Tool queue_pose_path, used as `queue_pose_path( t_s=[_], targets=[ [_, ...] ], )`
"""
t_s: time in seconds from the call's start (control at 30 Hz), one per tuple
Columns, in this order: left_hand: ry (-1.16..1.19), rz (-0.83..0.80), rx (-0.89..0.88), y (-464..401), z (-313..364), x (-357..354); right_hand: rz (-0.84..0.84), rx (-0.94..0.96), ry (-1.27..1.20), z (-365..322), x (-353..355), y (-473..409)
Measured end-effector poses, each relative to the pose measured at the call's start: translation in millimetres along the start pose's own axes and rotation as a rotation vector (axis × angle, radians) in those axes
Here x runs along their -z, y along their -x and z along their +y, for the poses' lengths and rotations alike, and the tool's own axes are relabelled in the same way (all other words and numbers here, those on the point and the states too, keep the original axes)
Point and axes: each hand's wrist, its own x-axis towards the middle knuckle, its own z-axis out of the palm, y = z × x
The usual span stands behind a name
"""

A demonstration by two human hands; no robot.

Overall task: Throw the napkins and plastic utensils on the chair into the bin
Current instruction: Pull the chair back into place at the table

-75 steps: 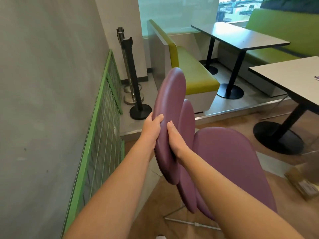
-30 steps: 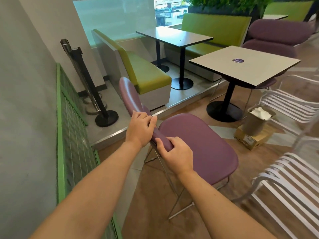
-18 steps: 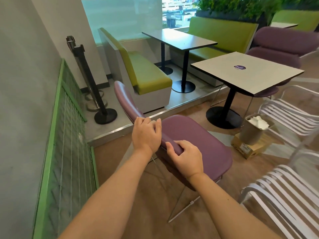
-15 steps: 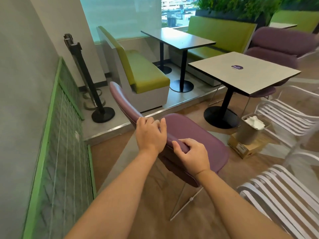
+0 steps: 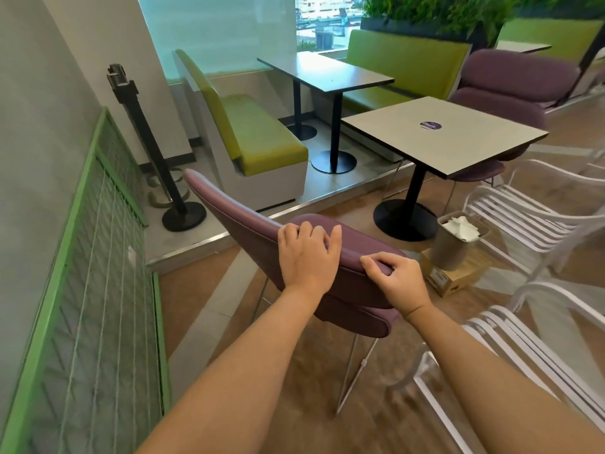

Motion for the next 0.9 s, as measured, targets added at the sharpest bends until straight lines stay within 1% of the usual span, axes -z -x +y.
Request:
queue_pose_path(
  t_s=[0.1, 0.17, 0.27, 0.37, 0.43, 0.53, 0.63, 0.7, 0.8, 0.9],
  targets=[
    [0.059, -0.028, -0.225, -1.1, -33.8, 1.2, -0.001, -0.013, 0.073, -6.3, -1.2, 5.3],
    [0.098, -0.093, -0.364, -7.3, -54.2, 6.4, -0.001, 0.024, 0.242, -16.0, -2.9, 4.9],
    [0.1, -0.165, -0.436, -17.9, -73.0, 15.9, 0.029, 0.08, 0.49, -40.8, -14.7, 0.5],
    [0.029, -0.211, -0.441, -32.4, -96.4, 19.2, 0.048, 0.084, 0.695, -70.3, -41.4, -10.0],
    [-0.033, -0.248, -0.465, -44.8, -112.7, 21.7, 0.022, 0.084, 0.8, -88.1, -61.3, -18.2],
    [-0.108, -0.301, -0.458, -65.3, -130.3, 25.5, -0.017, 0.05, 0.835, -106.8, -87.5, -31.9],
    [-0.139, -0.354, -0.347, -89.0, -147.7, 22.9, -0.046, 0.015, 0.885, -114.6, -101.9, -43.4],
    [-0.139, -0.39, -0.285, -105.8, -158.6, 22.7, -0.037, 0.033, 0.939, -112.6, -103.2, -48.0],
    [-0.179, -0.44, -0.302, -119.3, -165.3, 20.8, 0.02, 0.079, 0.988, -106.8, -103.1, -49.1],
    [-0.117, -0.328, -0.248, -115.2, -159.0, 15.6, 0.052, 0.074, 1.0, -106.1, -104.1, -49.7]
  ],
)
